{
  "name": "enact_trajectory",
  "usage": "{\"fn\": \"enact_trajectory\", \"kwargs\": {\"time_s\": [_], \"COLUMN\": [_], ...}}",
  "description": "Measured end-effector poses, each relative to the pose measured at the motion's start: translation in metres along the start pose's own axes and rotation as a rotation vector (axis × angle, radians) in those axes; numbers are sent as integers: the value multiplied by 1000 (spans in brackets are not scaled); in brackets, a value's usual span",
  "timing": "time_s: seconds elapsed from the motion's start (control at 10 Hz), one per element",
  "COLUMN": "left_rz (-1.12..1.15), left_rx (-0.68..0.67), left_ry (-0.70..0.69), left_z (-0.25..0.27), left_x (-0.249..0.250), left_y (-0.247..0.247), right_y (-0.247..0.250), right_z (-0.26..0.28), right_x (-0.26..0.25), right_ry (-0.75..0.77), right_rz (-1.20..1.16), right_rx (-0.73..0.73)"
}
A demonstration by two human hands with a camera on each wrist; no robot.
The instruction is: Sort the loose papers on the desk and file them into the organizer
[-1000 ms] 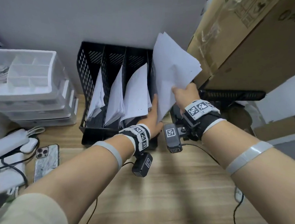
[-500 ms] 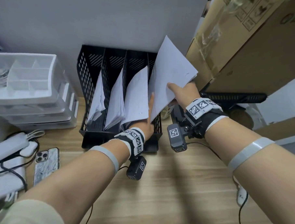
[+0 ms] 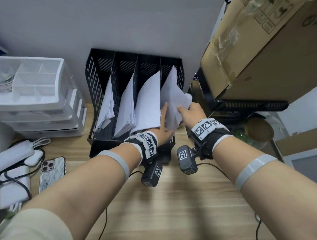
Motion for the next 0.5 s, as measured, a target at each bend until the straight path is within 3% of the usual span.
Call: {"fn": "enact_trajectory", "kwargs": {"time_s": [0.2,0.4,0.5], "left_rz": [1,383,576], "left_rx": [18,136,172], "left_ry": [-7,-17,7], "left_z": [17,50,74], "left_x": [4,-1,-7], "left_y": [9,41,56], "right_y": [-15,-11,-5], "right_z": [28,54,70], "right_x": [12,-2,-22], "right_ry": [-79,-19,105], "right_rz": [-83,-234,-259], "right_rx": [-201,-292,-316]}}
Point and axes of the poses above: each hand's wrist, its own z-axis away from the middle knuckle, its own y-axis out of the back of the hand, x = y × z, the point moved 8 cm from there along -z, towards the middle knuckle, and after that the axes turned 4 degrees about -z, right-handed, at the moved point
